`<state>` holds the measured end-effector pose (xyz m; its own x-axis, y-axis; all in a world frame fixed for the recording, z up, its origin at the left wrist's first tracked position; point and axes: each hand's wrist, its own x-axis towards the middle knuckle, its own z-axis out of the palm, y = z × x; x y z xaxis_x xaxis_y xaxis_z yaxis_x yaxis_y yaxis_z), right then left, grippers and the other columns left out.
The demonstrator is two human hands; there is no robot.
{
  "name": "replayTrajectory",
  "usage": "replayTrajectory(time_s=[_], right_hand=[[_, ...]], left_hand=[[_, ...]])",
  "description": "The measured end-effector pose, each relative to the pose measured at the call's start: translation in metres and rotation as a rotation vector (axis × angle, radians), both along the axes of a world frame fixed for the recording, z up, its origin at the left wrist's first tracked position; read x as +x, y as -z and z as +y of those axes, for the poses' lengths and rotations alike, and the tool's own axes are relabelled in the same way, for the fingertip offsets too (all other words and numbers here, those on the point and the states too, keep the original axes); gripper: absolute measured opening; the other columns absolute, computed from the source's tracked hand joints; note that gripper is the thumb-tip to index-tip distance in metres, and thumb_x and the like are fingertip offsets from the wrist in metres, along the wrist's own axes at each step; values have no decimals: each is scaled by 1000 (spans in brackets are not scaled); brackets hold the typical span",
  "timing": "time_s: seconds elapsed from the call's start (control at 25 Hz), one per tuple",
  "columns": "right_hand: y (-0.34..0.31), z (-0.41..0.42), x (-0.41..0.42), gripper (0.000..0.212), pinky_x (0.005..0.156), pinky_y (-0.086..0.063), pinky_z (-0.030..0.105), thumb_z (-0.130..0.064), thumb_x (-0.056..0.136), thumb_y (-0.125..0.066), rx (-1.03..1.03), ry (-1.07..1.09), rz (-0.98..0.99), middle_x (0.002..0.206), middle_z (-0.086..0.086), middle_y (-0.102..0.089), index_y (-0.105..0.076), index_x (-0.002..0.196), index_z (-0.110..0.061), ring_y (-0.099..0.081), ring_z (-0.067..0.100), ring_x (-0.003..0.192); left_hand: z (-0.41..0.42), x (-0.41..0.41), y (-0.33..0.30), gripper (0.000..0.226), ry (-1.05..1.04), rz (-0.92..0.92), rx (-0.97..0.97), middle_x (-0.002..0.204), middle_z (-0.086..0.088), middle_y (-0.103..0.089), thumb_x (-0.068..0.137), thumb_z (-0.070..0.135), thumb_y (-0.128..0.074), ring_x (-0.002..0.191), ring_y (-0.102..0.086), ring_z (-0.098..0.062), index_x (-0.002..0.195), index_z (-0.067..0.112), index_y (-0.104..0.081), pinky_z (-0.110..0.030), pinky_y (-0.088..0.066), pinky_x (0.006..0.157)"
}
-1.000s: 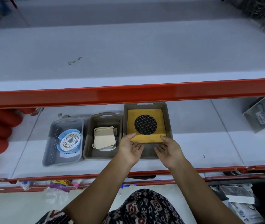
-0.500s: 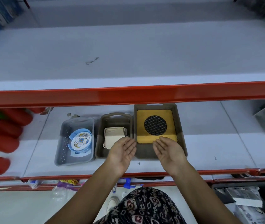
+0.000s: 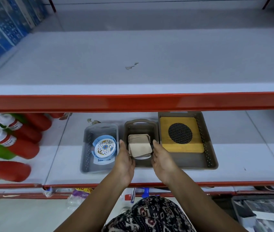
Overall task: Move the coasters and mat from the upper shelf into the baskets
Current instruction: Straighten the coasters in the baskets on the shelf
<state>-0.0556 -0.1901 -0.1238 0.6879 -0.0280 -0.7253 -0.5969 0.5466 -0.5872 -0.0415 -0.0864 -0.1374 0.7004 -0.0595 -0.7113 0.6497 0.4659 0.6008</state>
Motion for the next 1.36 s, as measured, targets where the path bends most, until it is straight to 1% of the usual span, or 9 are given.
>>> replayTrajectory(time_s=[0.08, 0.24, 0.36, 0.56, 0.64, 0.92, 1.08, 1.24, 1.36], right_hand=[[2, 5, 5, 25, 94, -31, 24, -35, 98, -40, -22, 17, 35, 137, 8, -55, -52, 116, -23, -54, 11, 101], [1, 8, 5, 49, 106, -27, 29, -36, 100, -34, -50, 22, 50, 143, 12, -47, -41, 139, -7, -43, 22, 131], [-2, 9, 4, 52, 108, -27, 29, -36, 99, -35, -61, 6, 52, 144, 13, -46, -39, 140, -5, -40, 24, 134], [11, 8, 6, 36, 71, -43, 19, -40, 97, -39, -66, 18, 66, 94, 0, -63, -52, 122, -17, -56, 10, 82], [13, 7, 7, 26, 65, -42, 18, -40, 97, -40, -63, 23, 83, 85, -2, -61, -52, 110, -20, -55, 8, 76], [21, 8, 7, 28, 79, -42, 21, -33, 97, -42, -51, 28, 47, 102, 2, -63, -53, 118, -18, -56, 11, 86], [18, 3, 4, 37, 81, -43, 20, -31, 99, -41, -55, 46, 3, 92, -4, -62, -49, 130, -13, -57, 9, 86], [13, 1, 6, 51, 97, -32, 24, -38, 100, -34, -87, -8, 13, 131, 5, -56, -39, 141, -8, -51, 17, 116], [21, 2, 12, 59, 102, -29, 24, -49, 96, -32, -106, -74, 24, 118, 0, -58, -44, 137, -9, -49, 13, 110]], left_hand=[[1, 2, -2, 59, 15, 12, -8, 144, -2, -43, 96, 54, -21, 134, -37, -15, 143, 20, -33, -28, -23, 112], [7, 4, -6, 62, 46, 25, 7, 148, -5, -37, 96, 55, -21, 137, -32, -17, 144, 17, -32, -29, -21, 113], [9, 4, -8, 65, 87, 24, 15, 151, -6, -32, 96, 54, -22, 140, -27, -18, 144, 12, -29, -30, -18, 115], [10, 4, -10, 70, 171, 39, 23, 150, -8, -33, 95, 56, -21, 140, -27, -18, 144, 5, -29, -30, -17, 115], [11, 3, -11, 71, 190, 42, 17, 150, -9, -33, 95, 55, -20, 140, -26, -18, 143, 3, -29, -30, -16, 115], [13, 7, -11, 71, 197, 64, -3, 150, -10, -33, 96, 55, -19, 140, -26, -19, 142, 2, -30, -30, -16, 115], [15, 8, -9, 68, 168, 46, -5, 151, -8, -31, 96, 54, -21, 140, -26, -20, 144, 6, -28, -32, -17, 115], [16, 12, -2, 70, 157, 30, 49, 154, -5, -25, 95, 56, -20, 141, -24, -18, 146, 8, -22, -32, -16, 115], [14, 14, -1, 69, 180, 34, 83, 153, -6, -28, 96, 55, -18, 141, -25, -19, 145, 8, -26, -30, -18, 114]])
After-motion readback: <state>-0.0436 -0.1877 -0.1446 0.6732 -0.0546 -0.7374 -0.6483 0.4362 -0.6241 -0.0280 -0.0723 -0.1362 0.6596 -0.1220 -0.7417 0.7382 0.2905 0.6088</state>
